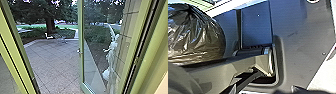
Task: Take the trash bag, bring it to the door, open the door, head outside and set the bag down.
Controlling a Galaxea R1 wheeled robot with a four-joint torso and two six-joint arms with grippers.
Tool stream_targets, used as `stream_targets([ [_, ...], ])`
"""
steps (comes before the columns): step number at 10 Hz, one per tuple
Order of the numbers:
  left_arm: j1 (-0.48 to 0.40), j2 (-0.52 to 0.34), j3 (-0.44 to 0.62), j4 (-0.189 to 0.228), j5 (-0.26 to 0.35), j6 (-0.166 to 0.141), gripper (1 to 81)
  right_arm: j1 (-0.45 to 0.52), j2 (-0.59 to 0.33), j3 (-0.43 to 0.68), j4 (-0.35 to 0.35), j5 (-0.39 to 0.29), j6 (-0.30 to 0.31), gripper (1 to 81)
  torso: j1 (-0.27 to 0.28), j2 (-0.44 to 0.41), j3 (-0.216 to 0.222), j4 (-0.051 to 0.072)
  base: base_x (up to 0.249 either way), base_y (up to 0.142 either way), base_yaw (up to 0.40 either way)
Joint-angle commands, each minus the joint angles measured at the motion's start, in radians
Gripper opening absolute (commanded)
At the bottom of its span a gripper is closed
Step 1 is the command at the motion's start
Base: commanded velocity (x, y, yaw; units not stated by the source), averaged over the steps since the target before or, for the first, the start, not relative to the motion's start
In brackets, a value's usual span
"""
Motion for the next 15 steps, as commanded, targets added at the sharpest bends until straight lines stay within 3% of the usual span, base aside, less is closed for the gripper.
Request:
stream_targets([
  [1,-0.045,-0.011,0.012,0.003,0.076,0.004,1.0,0.052,0.007,0.019,-0.001,-0.029,-0.004,81.1,0.0,0.0,0.0,0.0,0.088,0.0,0.0],
  [15,-0.045,-0.011,0.012,-0.002,0.076,0.002,1.0,0.05,0.018,0.005,-0.001,-0.029,-0.012,81.1,0.0,0.0,0.0,0.0,0.085,0.0,0.0],
])
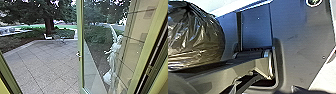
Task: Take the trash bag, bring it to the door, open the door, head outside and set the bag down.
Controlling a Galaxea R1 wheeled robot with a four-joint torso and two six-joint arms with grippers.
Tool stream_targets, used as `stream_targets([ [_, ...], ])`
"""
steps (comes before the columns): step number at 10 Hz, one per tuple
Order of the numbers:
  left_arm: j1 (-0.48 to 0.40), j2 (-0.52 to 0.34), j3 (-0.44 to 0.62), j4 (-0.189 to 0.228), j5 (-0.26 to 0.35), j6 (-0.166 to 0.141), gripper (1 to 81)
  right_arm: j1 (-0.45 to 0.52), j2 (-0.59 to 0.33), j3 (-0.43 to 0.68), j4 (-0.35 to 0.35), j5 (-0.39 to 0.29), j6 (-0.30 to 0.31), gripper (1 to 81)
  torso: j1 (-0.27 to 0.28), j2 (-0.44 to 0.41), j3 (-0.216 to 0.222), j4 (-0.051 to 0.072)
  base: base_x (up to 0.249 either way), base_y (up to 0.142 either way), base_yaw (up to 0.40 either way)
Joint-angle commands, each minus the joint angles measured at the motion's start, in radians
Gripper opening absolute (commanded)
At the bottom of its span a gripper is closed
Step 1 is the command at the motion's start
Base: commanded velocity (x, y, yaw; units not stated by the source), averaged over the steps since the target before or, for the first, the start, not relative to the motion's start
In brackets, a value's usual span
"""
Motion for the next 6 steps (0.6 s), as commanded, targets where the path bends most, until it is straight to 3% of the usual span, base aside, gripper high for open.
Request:
stream_targets([
  [1,-0.041,-0.014,0.012,-0.002,0.079,0.002,1.0,0.05,0.009,0.02,-0.001,-0.032,-0.005,81.1,0.0,0.0,0.0,0.0,0.073,0.0,0.0],
  [6,-0.042,-0.014,0.012,-0.002,0.079,0.002,1.0,0.05,0.009,0.02,-0.001,-0.034,-0.005,81.1,-0.001,0.0,0.0,0.0,0.073,0.0,0.0],
])
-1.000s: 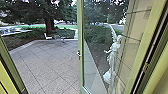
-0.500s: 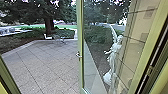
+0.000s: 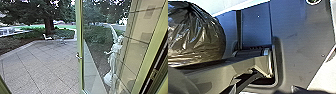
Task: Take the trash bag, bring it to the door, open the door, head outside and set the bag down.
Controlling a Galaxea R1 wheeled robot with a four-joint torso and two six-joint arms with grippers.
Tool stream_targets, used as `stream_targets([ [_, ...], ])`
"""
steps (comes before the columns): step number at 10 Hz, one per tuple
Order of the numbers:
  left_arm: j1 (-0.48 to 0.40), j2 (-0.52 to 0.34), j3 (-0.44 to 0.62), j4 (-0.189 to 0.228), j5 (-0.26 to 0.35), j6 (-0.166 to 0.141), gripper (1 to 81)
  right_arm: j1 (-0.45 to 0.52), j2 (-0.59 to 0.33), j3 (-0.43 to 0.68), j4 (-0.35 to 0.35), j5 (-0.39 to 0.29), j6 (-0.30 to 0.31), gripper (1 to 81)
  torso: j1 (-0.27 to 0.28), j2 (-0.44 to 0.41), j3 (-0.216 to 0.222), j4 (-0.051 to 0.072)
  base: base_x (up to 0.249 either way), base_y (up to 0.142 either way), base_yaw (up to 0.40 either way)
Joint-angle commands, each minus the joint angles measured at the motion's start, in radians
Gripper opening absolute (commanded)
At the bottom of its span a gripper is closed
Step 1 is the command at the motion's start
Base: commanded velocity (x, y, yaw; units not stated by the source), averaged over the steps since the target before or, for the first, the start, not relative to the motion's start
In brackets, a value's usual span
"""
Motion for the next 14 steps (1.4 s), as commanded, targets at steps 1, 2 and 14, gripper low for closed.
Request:
stream_targets([
  [1,-0.043,-0.014,0.011,-0.002,0.076,0.002,1.0,0.052,0.009,0.021,-0.001,-0.031,-0.003,81.1,0.0,0.0,0.0,0.0,0.073,0.0,0.0],
  [2,-0.043,-0.014,0.011,-0.002,0.076,0.002,1.0,0.051,0.009,0.021,-0.001,-0.031,-0.003,81.1,0.0,0.0,0.0,0.0,0.073,0.0,0.0],
  [14,-0.043,-0.013,0.011,-0.002,0.076,0.002,1.0,0.048,0.01,0.016,-0.001,-0.029,-0.008,81.1,-0.003,-0.001,0.0,0.0,0.073,0.0,0.0],
])
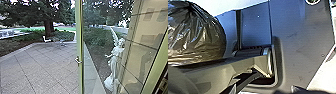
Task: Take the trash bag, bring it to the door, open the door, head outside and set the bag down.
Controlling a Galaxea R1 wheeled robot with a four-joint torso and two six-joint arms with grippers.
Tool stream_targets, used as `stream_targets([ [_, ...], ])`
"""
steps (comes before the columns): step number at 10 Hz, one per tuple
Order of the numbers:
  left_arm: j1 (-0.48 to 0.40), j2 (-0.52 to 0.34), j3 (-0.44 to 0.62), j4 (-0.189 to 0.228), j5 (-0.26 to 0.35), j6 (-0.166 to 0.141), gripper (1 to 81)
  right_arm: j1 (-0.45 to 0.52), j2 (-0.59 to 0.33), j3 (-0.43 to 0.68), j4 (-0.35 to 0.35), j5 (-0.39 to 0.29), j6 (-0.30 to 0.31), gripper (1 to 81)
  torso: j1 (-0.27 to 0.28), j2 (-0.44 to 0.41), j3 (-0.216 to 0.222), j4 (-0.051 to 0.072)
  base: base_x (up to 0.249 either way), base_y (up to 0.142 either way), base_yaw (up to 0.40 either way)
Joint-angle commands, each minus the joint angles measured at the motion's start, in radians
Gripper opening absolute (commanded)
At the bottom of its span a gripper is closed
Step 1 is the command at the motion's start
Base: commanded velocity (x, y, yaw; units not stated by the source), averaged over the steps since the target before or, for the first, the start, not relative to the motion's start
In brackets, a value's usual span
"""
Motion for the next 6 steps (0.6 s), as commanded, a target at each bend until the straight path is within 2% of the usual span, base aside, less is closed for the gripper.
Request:
stream_targets([
  [1,-0.045,-0.015,0.011,0.0,0.078,0.002,1.0,0.052,0.005,0.024,-0.002,-0.028,-0.003,81.1,0.0,0.0,0.0,0.0,0.073,0.0,0.0],
  [6,-0.045,-0.015,0.011,-0.002,0.078,0.002,1.0,0.052,0.008,0.019,0.0,-0.028,-0.002,81.1,-0.001,0.0,0.0,0.0,0.073,0.0,0.0],
])
